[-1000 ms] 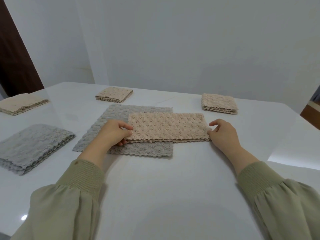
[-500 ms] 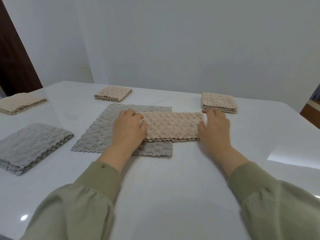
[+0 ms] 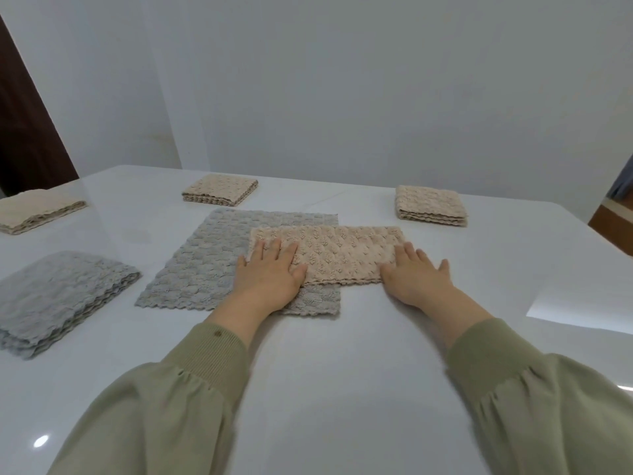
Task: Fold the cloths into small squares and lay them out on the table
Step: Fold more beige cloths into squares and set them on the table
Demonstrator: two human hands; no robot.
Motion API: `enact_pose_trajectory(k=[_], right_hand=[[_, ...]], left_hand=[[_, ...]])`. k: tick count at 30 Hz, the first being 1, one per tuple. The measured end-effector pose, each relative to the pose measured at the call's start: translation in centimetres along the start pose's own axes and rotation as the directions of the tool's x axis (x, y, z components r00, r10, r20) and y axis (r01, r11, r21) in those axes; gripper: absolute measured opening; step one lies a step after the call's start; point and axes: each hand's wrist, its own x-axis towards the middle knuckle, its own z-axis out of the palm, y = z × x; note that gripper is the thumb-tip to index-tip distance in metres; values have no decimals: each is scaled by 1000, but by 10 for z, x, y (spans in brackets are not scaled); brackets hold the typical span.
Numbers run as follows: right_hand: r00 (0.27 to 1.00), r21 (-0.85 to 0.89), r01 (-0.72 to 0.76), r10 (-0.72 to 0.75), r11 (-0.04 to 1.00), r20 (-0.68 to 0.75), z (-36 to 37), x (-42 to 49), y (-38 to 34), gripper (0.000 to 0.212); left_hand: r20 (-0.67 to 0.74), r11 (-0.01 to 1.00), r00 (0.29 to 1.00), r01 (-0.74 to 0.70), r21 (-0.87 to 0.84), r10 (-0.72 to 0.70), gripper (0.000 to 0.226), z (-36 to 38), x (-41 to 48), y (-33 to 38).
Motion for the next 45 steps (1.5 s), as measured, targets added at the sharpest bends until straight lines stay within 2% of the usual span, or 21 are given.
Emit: enact_pose_trajectory(k=[1,3,6,9,11,13,15,17,18,20,22,23,25,28,35,37,39,42,45], right_hand=[[999,-15,-31,30,999,-10,-2,-1,0,63],[992,-33,-22,18,999,-123,-5,-1,-9,60],[939,51,197,-173,979,-298,-15,8,-40,54],[914,130,368,-333,921,-230,-15,23,-72,50],[909,59,412,-405,909,-102,-6,32,-80,50],[927,26,373,-372,927,-38,-1,42,-71,52],[960,6,277,-276,961,-48,-1,49,-55,53],[981,-29,184,-185,982,-55,-2,53,-40,55],[985,-36,161,-163,986,-56,-1,54,-37,56],[987,-33,150,-152,988,-54,1,53,-35,57],[987,-33,151,-153,988,-49,2,53,-36,57],[987,-34,149,-151,988,-50,2,53,-36,57],[988,-35,145,-146,989,-52,3,55,-36,57],[990,-21,136,-137,990,-44,3,57,-35,57],[996,106,89,-88,990,-21,0,67,-13,58],[995,159,86,-77,984,-63,-4,71,-6,50],[978,257,88,-34,963,-207,-7,74,-2,40],[926,365,122,27,923,-378,-10,77,1,45],[935,303,110,4,947,-354,-9,84,6,33]], left_hand=[[-3,1000,1000,-1,5,1,57,0,0,0],[-4,1000,1000,-3,7,3,57,-1,0,0],[15,1000,1000,2,4,-2,57,-2,0,1],[31,1000,999,5,1,-5,57,-3,0,2],[42,1000,999,10,-8,-9,57,-3,0,2],[90,1000,996,28,6,-28,59,-10,1,2],[156,995,984,73,66,-83,64,-21,2,6],[154,980,975,135,148,-157,66,-35,5,18],[106,969,978,154,195,-177,62,-40,8,25],[-37,957,992,129,261,-123,50,-44,17,42],[-179,978,984,17,206,20,46,-34,29,52],[-196,986,976,-70,153,99,48,-27,35,55],[-114,980,975,-186,69,193,52,-13,46,55],[29,990,990,-139,-9,139,57,-1,54,43],[7,999,1000,24,32,-24,64,-1,47,4],[14,997,998,67,29,-67,66,-2,46,-1],[11,997,997,71,31,-71,66,-2,47,-2],[9,996,997,73,41,-73,66,-1,47,0],[-57,994,996,67,84,-62,67,-1,46,2]])
